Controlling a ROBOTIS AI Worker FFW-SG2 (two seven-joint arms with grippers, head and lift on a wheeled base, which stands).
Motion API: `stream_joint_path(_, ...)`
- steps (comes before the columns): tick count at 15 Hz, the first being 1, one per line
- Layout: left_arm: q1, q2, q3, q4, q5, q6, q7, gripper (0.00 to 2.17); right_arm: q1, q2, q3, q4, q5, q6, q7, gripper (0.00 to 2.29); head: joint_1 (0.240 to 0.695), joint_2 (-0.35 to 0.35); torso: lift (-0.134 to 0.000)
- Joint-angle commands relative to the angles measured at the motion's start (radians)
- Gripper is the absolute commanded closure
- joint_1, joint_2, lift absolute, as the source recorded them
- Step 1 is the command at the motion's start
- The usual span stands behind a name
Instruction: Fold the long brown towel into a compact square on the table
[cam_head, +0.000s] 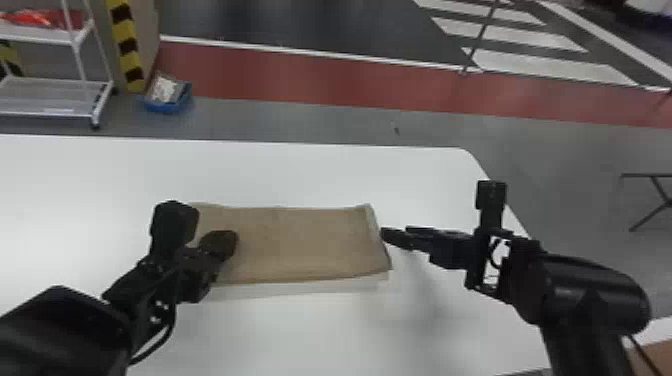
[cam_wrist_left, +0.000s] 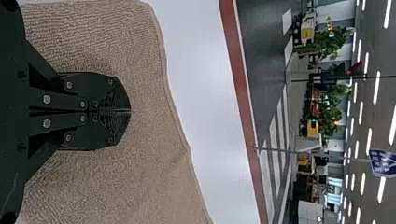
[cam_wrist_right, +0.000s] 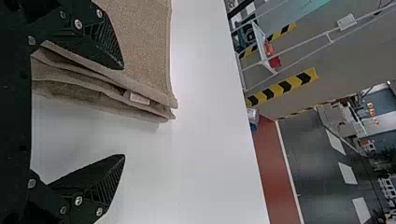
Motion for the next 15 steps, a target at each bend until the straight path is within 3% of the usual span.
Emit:
stream_joint_path(1, -0.001, 0.002, 0.000, 0.007, -0.008, 0.015, 0.000, 1.92, -0.033, -0.002, 0.044, 0.036, 0.043, 0.000, -0.001, 0.26, 0.695, -0.241, -0.124)
stream_joint_path(7, -0.006, 0.000, 0.000, 0.017, -0.023, 0.027, -0.006, 1.92, -0.102, 0.000, 0.110, 0.102, 0.061, 0.025, 0.013, 0.51, 0.695, -0.204, -0.124)
stream_joint_path(11, -0.004, 0.000, -0.001, 0.017, -0.026, 0.049, -0.006, 1.92, -0.125, -0.002, 0.112, 0.111, 0.055, 0.089, 0.076, 1.22, 0.695, -0.188, -0.124)
stream_joint_path(15, -0.004, 0.000, -0.007, 0.017, -0.025, 0.070, -0.006, 1.92, -0.116, -0.002, 0.094, 0.095, 0.027, 0.107, 0.106, 1.30, 0.695, -0.182, -0.124)
